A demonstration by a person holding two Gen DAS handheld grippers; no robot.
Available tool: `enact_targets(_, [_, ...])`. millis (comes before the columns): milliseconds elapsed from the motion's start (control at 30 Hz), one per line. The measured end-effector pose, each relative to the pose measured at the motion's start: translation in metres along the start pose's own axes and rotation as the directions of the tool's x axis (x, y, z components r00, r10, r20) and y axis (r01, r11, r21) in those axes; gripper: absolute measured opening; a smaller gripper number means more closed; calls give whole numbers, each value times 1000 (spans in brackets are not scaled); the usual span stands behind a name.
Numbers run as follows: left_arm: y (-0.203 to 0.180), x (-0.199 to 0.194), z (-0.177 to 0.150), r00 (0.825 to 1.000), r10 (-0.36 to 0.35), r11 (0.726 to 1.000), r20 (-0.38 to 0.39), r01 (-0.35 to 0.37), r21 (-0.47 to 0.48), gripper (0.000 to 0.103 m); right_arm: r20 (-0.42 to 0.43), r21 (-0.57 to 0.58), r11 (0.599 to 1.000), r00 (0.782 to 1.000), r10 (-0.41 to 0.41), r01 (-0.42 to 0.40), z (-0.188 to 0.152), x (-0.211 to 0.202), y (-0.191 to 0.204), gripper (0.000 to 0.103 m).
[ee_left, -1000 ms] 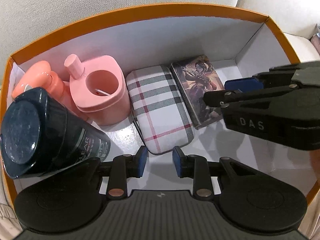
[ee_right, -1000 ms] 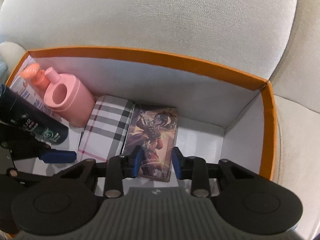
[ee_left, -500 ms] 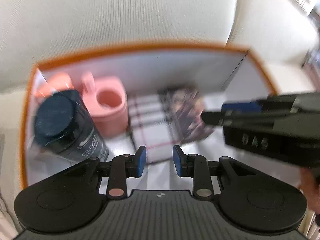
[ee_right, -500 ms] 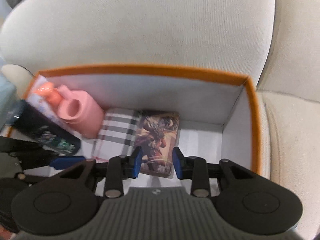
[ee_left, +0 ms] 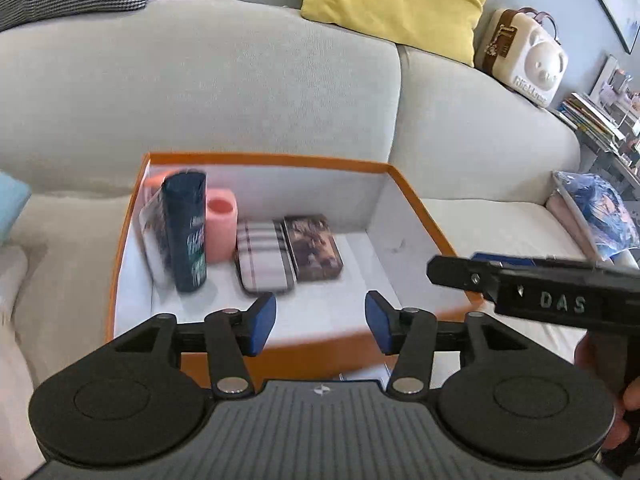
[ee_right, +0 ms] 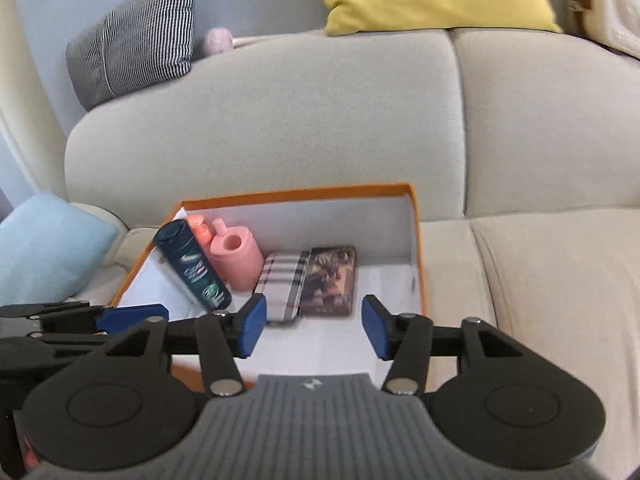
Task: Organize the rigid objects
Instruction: 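Withdraw both grippers and reach toward the yellow tape measure and blue card, then grasp the yellow tape measure with the right gripper while the left grasps the blue card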
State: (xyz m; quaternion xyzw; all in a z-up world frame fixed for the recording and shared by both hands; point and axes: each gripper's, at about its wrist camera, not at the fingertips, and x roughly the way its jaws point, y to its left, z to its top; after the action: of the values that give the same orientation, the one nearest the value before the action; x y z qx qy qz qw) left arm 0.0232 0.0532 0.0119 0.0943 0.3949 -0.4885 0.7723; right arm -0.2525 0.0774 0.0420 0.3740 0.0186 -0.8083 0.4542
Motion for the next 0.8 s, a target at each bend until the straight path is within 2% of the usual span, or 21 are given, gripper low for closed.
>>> enact_targets(67, [-2, -20, -12, 999, 6, 1000, 32, -6, 13, 59, 14, 24, 1000, 1000, -4, 4, -19, -14, 0, 60])
enact_targets(200, [-8, -17, -44, 998, 36, 998, 43, -38, 51, 59, 45, 26, 998, 998, -54, 53, -61, -30, 2, 61])
enact_targets(333, [-5, -22, -73, 998, 59, 998, -27, -58, 40, 59, 2, 48, 994, 995, -103, 102, -99, -34, -2, 62])
enact_targets(400, [-3, -17, -86, 996, 23, 1000, -91, -22, 10, 59, -27, 58, 991, 993, -119, 120, -114, -32, -5, 62])
enact_targets(500, [-5, -6, -101, 983, -31, 999, -182, 34, 12, 59, -86, 43, 991, 988, -125, 129, -133, -22, -3, 62])
enact_targets(567, [-13, 1, -109, 969, -44, 994, -244, 68, 90, 59, -148, 34, 992, 982, -114, 120, -142, -16, -2, 62])
enact_targets(633, [-21, 9, -118, 952, -65, 979, -298, 119, 167, 59, -243, 34, 993, 965, -102, 113, -150, -8, -4, 61])
enact_targets(700, [-27, 17, -125, 940, -61, 964, -335, 142, 223, 59, -315, 77, 991, 946, -77, 106, -160, 0, -12, 53])
enact_targets(800, [-33, 30, -135, 918, -63, 942, -390, 184, 282, 62, -315, 94, 989, 946, -75, 110, -159, 3, -17, 50])
